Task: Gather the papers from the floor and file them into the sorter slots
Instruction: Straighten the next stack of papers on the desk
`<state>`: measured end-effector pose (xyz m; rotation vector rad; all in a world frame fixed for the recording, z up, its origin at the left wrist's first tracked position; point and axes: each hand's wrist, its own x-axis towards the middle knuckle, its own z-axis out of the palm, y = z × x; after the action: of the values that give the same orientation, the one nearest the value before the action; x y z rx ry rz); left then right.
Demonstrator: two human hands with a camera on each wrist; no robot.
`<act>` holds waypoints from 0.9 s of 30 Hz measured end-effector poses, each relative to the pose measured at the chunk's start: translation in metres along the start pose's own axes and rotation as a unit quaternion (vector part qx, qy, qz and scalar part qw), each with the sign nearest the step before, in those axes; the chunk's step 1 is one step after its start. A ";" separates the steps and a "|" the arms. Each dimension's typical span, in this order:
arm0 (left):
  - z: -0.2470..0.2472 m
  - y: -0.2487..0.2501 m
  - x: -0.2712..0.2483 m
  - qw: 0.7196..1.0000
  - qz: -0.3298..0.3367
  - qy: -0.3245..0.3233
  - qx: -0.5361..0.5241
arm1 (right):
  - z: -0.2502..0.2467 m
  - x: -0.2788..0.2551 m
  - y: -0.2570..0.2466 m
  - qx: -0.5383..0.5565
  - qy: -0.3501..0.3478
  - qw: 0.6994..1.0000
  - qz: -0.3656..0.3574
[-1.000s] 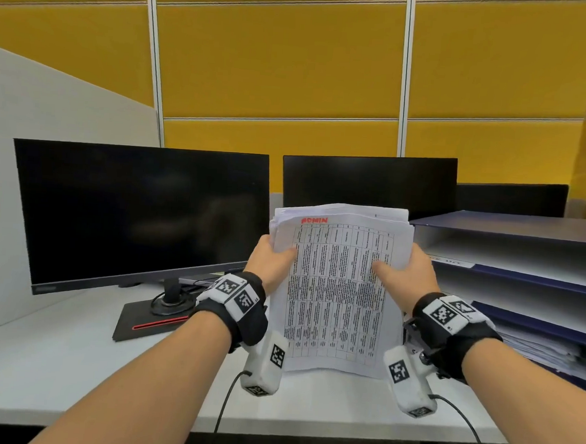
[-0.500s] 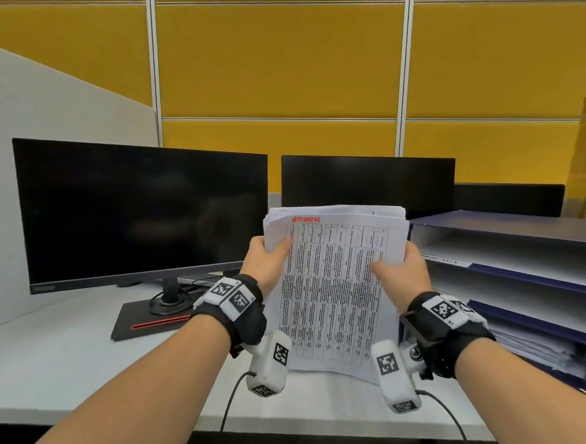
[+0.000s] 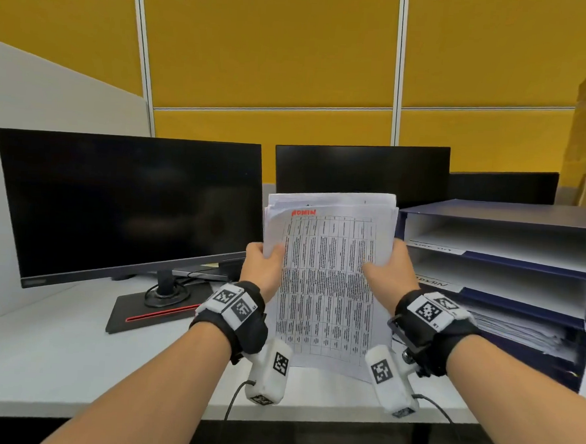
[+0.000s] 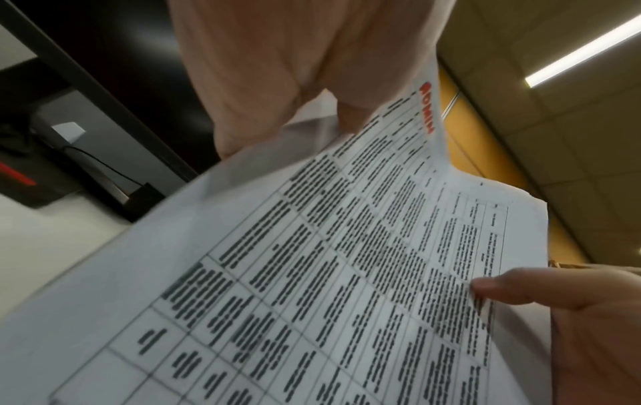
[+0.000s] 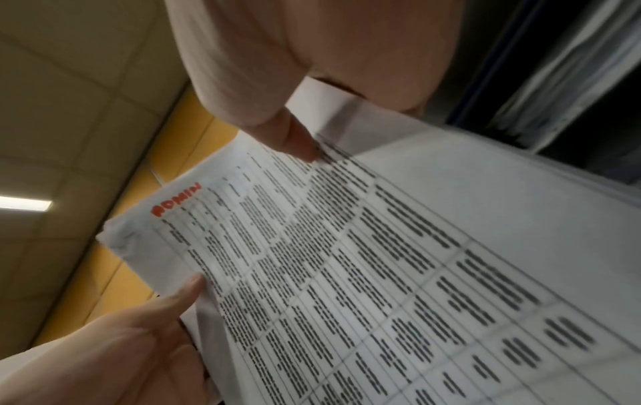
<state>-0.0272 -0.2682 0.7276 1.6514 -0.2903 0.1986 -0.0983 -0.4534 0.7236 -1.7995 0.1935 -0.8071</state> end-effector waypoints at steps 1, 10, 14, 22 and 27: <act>0.000 -0.006 0.000 1.000 -0.008 -0.012 0.004 | 0.001 -0.001 0.009 0.002 0.004 1.000 0.011; 0.006 -0.003 -0.004 0.999 0.009 0.038 0.021 | 0.007 -0.013 0.012 0.017 0.013 1.000 -0.023; 0.007 -0.017 -0.011 0.998 -0.020 0.008 0.055 | 0.008 -0.022 0.024 -0.037 -0.033 0.999 0.015; 0.009 -0.016 -0.012 0.998 -0.050 -0.008 0.042 | 0.004 -0.022 0.025 -0.040 -0.048 0.997 0.042; 0.002 -0.015 -0.011 0.997 -0.042 -0.011 0.067 | -0.002 -0.028 0.025 -0.065 -0.022 0.997 0.025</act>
<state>-0.0336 -0.2680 0.7100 1.7959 -0.2264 0.1393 -0.1142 -0.4505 0.6894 -1.9258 0.2669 -0.7322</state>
